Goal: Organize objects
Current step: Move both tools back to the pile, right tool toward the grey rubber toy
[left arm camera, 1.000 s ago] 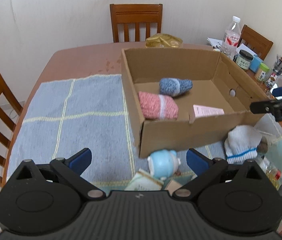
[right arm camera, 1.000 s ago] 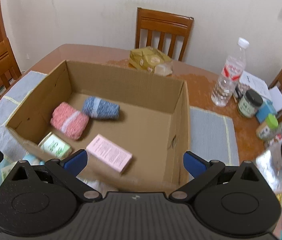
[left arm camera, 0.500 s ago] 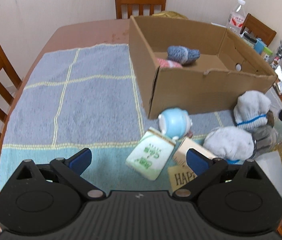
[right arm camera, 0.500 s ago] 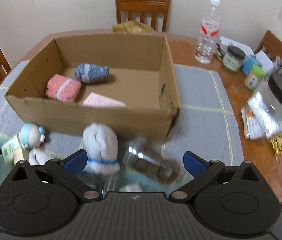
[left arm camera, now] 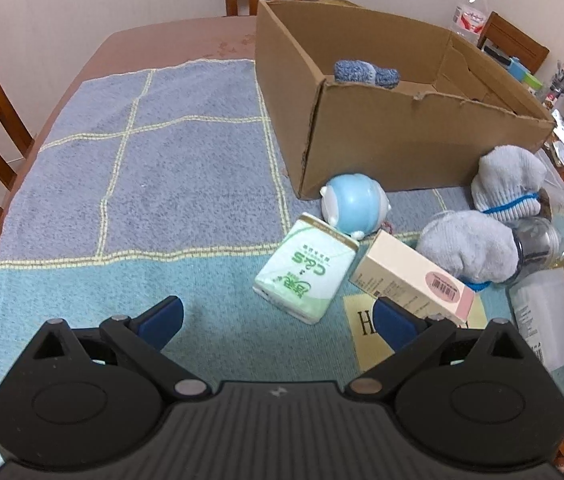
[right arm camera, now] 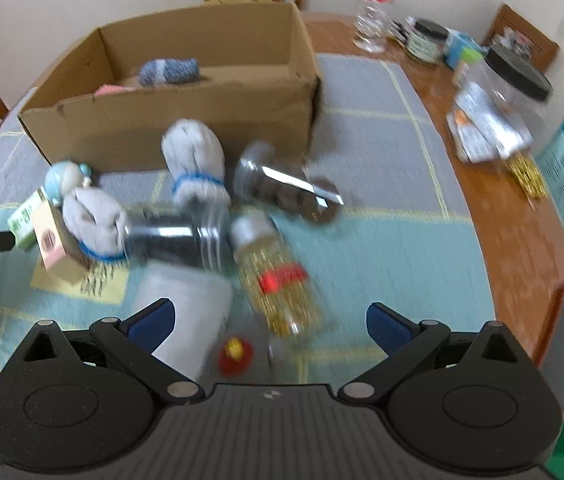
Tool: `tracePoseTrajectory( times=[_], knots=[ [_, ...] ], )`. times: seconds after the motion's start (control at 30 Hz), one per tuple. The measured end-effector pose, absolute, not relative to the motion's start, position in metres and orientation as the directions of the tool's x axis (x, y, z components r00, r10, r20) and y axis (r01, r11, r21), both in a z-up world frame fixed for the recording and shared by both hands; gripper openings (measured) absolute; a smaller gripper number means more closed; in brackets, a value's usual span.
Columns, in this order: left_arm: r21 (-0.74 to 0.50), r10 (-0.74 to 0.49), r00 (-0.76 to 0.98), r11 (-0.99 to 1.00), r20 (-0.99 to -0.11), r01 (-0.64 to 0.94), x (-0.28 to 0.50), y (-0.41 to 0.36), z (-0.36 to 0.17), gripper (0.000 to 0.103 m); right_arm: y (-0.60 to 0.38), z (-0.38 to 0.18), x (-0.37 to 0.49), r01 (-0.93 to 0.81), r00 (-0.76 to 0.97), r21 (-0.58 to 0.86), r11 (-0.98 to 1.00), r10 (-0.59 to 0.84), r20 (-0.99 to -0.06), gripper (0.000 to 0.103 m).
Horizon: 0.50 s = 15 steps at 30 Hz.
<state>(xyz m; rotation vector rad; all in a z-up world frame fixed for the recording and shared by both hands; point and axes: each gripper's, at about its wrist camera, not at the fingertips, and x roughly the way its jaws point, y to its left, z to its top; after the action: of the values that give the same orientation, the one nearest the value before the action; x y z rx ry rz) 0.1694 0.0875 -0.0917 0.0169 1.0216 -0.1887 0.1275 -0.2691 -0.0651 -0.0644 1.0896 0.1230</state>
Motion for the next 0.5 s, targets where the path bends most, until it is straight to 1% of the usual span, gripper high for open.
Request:
tracePoseTrajectory(
  times=[0.17, 0.27, 0.5],
  knots=[
    [-0.07, -0.153, 0.498, 0.981, -0.854, 0.182, 0.168, 0.085, -0.096, 0.1, -0.279, -0.074, 0.115, -0.083, 0.448, 0.0, 0.997, 0.038, -0.893, 0.103],
    [-0.064, -0.153, 0.495, 0.979, -0.855, 0.191, 0.166, 0.084, -0.096, 0.1, -0.289, -0.074, 0.111, -0.05, 0.451, 0.032, 0.998, 0.052, -0.891, 0.103],
    [-0.063, -0.155, 0.489, 0.978, -0.858, 0.201, 0.163, 0.082, -0.096, 0.1, -0.312, -0.07, 0.104, 0.011, 0.469, 0.042, 0.999, 0.032, -0.883, 0.103]
  ],
)
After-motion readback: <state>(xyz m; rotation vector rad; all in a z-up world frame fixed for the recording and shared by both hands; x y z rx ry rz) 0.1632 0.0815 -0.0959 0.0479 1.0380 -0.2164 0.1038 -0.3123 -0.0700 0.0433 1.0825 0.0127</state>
